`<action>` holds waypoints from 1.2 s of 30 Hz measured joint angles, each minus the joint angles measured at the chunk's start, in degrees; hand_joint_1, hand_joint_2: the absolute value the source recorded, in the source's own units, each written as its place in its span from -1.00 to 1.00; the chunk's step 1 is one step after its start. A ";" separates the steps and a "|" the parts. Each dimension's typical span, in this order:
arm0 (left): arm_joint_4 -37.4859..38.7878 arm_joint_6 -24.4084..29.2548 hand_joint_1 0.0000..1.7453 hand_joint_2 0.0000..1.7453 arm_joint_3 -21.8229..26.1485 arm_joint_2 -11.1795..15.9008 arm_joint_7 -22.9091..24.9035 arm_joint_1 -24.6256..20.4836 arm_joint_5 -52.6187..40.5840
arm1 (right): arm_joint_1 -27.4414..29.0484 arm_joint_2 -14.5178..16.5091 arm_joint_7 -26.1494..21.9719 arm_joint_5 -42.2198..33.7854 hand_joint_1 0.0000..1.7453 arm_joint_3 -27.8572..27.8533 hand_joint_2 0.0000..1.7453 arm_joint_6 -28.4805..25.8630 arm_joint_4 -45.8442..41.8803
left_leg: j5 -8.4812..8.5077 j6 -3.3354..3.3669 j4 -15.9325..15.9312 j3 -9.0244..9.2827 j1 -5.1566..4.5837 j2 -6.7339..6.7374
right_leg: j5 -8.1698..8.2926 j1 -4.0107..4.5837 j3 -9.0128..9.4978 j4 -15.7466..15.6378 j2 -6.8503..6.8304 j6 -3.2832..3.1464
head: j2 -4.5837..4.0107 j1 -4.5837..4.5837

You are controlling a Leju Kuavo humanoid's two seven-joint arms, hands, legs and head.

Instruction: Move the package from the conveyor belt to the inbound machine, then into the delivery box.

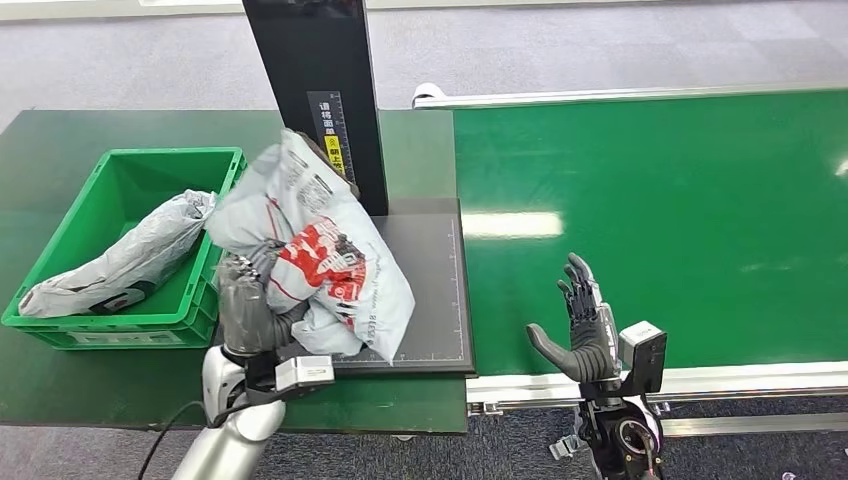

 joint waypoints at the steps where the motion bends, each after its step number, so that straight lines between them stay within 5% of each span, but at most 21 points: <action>1: -1.28 0.31 1.00 1.00 1.14 0.29 -0.01 -0.40 -1.43 | -0.22 -0.14 -0.12 -0.09 -1.00 0.21 1.00 0.00 0.30 | 0.01 0.00 0.00 0.00 0.00 0.00 | 0.00 0.00 0.00 0.00 0.00 0.00 | 0.00 -0.01; 8: -4.62 0.36 1.00 1.00 8.80 1.49 1.36 -4.76 -11.72 | -1.07 -0.69 -0.42 -0.41 -1.00 1.47 1.00 -0.51 1.77 | 0.03 -0.01 0.02 0.01 0.00 -0.01 | 0.01 0.00 -0.02 0.01 -0.01 0.00 | 0.01 0.01; 14: 4.26 -0.02 1.00 1.00 12.65 6.91 19.63 -18.84 -21.35 | -0.97 -1.05 -0.42 -0.51 -1.00 2.29 1.00 -1.60 2.19 | 0.15 -0.11 0.02 0.02 0.05 0.02 | 0.09 0.04 -0.06 0.04 0.01 -0.08 | 0.00 0.00; 20: 26.94 -5.80 1.00 1.00 15.66 14.99 34.72 -38.34 -23.70 | -0.22 -1.62 0.08 -0.69 -1.00 2.46 1.00 -2.43 2.19 | 0.20 -0.16 0.01 0.01 0.10 0.20 | 0.13 0.10 -0.11 0.11 0.17 -0.14 | 0.01 0.01; 28: 50.71 -24.65 1.00 1.00 16.59 22.21 54.14 -52.24 -32.26 | -0.22 -1.73 0.85 -0.85 -1.00 3.23 1.00 -0.84 2.50 | 0.17 -0.18 0.01 -0.10 0.09 0.29 | 0.12 0.09 -0.26 0.11 0.28 -0.14 | 0.00 0.01; 32: 56.96 -39.06 1.00 1.00 16.59 23.82 58.78 -54.00 -34.30 | -0.64 -1.36 0.85 0.30 -1.00 3.47 1.00 -0.47 3.08 | 0.17 -0.18 0.00 -0.16 0.09 0.26 | 0.12 0.09 -0.28 0.11 0.27 -0.14 | 0.00 0.02; 36: 60.34 -46.42 1.00 1.00 16.58 24.59 60.07 -54.25 -34.89 | -1.11 -1.06 0.82 0.86 -1.00 3.67 1.00 -0.05 3.72 | 0.18 -0.18 0.01 -0.17 0.09 0.24 | 0.12 0.09 -0.28 0.10 0.26 -0.14 | 0.00 0.03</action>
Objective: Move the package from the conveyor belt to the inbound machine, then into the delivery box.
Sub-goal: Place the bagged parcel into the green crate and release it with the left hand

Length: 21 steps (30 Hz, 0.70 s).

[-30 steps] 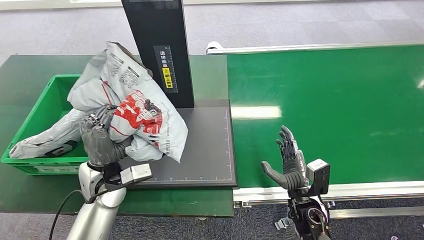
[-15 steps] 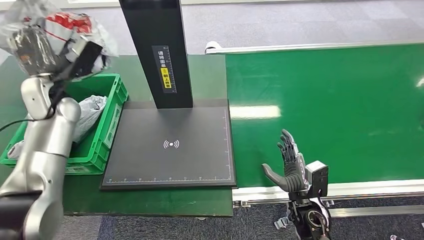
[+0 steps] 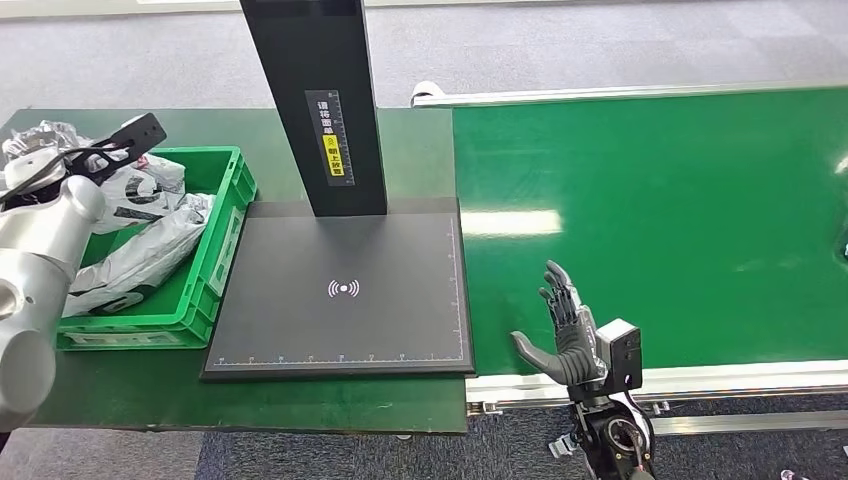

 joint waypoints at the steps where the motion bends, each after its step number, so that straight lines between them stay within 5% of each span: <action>1: 0.60 -2.53 1.00 1.00 0.01 0.12 -0.05 -0.14 0.17 | -0.17 0.05 -0.07 0.14 -1.00 0.06 1.00 0.09 0.21 | 0.00 0.00 0.00 0.00 0.00 -0.01 | 0.00 -0.01 0.00 0.00 0.00 0.00 | 0.00 0.00; 4: 2.04 -11.62 0.99 1.00 0.05 0.29 -0.98 0.06 1.21 | -0.75 0.19 -0.42 0.68 -1.00 0.16 1.00 0.42 1.08 | 0.00 0.00 0.00 0.00 -0.02 -0.02 | 0.00 -0.02 0.00 -0.01 -0.01 0.00 | 0.01 -0.01; 6: 2.61 -12.27 0.06 1.00 0.17 0.19 -2.45 1.00 1.76 | -0.98 0.20 -0.61 0.91 -1.00 0.18 1.00 0.50 1.60 | 0.00 0.00 0.00 0.01 -0.02 -0.02 | 0.00 -0.02 -0.01 -0.01 -0.01 0.00 | 0.01 -0.01; 8: 2.85 -6.78 -0.93 1.00 0.42 -0.07 -4.99 2.05 2.19 | -0.93 0.17 -0.58 0.80 -1.00 0.18 1.00 0.50 1.74 | 0.00 0.00 0.01 0.01 -0.01 -0.03 | 0.00 -0.02 -0.02 -0.01 -0.03 0.00 | 0.00 -0.01; 12: 2.88 11.11 -1.00 1.00 1.15 -1.14 -11.13 3.43 2.98 | -0.17 0.02 0.54 -0.08 -1.00 0.18 1.00 0.50 0.62 | 0.00 0.00 0.01 0.00 -0.02 -0.06 | 0.00 -0.02 0.00 -0.01 -0.07 0.00 | 0.01 0.00; 21: 0.91 39.55 -1.00 1.00 4.91 -4.05 -26.70 5.12 9.32 | 0.20 -0.28 1.07 -1.03 -1.00 0.62 1.00 -0.16 -0.19 | 0.00 0.00 0.02 0.00 -0.02 -0.03 | 0.01 -0.02 -0.02 -0.01 -0.04 0.00 | 0.00 -0.02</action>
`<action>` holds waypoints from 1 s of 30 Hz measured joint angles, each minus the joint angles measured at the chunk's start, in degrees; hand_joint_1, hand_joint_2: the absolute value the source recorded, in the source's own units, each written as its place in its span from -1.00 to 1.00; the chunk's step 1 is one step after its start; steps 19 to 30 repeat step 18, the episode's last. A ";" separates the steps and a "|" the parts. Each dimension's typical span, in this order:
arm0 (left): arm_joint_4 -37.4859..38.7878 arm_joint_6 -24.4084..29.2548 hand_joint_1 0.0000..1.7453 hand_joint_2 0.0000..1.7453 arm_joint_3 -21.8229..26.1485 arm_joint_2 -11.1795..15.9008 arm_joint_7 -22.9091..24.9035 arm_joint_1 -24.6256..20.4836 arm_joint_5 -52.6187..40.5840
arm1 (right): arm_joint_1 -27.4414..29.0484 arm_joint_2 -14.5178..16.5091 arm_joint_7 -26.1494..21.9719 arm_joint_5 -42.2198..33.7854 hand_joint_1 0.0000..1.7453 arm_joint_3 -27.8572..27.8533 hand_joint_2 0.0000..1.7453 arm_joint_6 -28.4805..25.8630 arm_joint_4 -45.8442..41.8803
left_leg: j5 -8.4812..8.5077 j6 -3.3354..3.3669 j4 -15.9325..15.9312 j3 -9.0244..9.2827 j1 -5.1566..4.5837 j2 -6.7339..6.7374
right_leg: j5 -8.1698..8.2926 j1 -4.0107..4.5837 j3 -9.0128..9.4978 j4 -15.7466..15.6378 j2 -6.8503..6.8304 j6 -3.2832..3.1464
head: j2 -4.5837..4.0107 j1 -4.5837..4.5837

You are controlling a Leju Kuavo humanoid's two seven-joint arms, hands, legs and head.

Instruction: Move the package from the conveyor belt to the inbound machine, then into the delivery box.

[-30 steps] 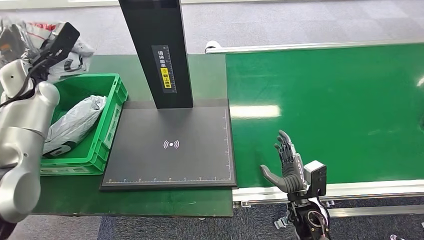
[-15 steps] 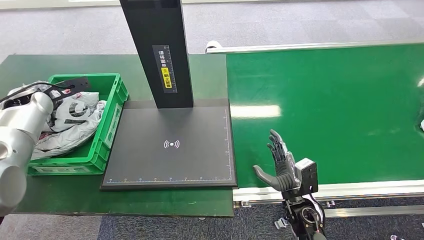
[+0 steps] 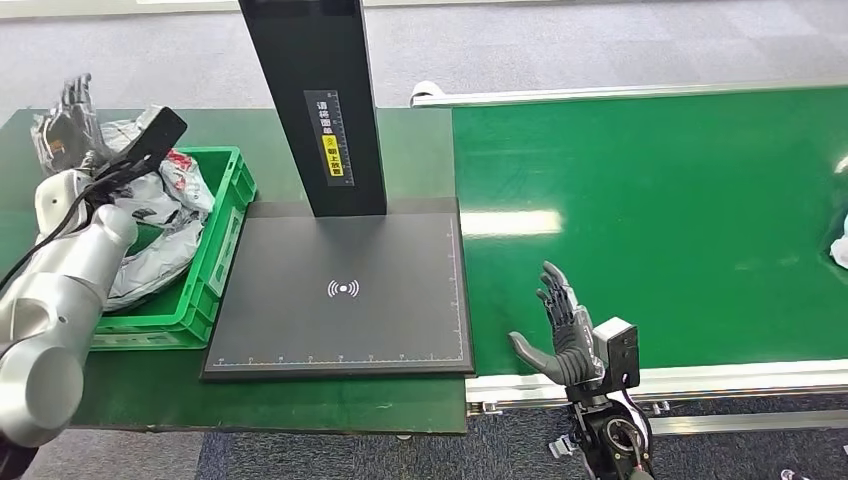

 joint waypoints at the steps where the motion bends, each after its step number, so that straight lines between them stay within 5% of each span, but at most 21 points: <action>1: -0.40 2.65 -1.00 1.00 0.56 -0.34 -2.10 0.26 1.02 | 0.03 -0.07 -0.08 -0.18 -1.00 0.16 1.00 -0.19 -0.01 | 0.00 0.00 0.00 0.00 0.00 0.00 | 0.00 0.00 0.00 0.00 0.00 0.00 | 0.00 0.01; 9: -6.61 7.28 -1.00 1.00 4.39 -2.53 -10.13 4.75 2.57 | 0.31 -0.46 -0.43 -1.03 -1.00 1.39 1.00 -1.21 -0.36 | 0.00 0.00 -0.01 0.01 0.00 0.04 | 0.00 0.00 0.00 0.00 0.01 0.00 | 0.00 0.01; 17: -11.88 7.28 -1.00 1.00 14.27 -4.44 -17.13 9.55 3.91 | 1.30 -1.19 -0.84 -1.92 -1.00 2.07 1.00 -2.10 -1.60 | -0.01 0.00 -0.01 0.00 0.00 0.03 | -0.01 0.00 -0.02 -0.01 0.01 0.00 | 0.01 0.01; 30: -12.11 7.28 -1.00 1.00 14.90 -4.57 -17.62 9.76 4.06 | 1.36 -1.22 -0.85 -1.94 -1.00 2.08 1.00 -2.17 -1.67 | -0.01 0.00 -0.01 0.00 0.00 0.03 | -0.01 0.00 -0.02 -0.01 0.01 0.00 | 0.01 0.01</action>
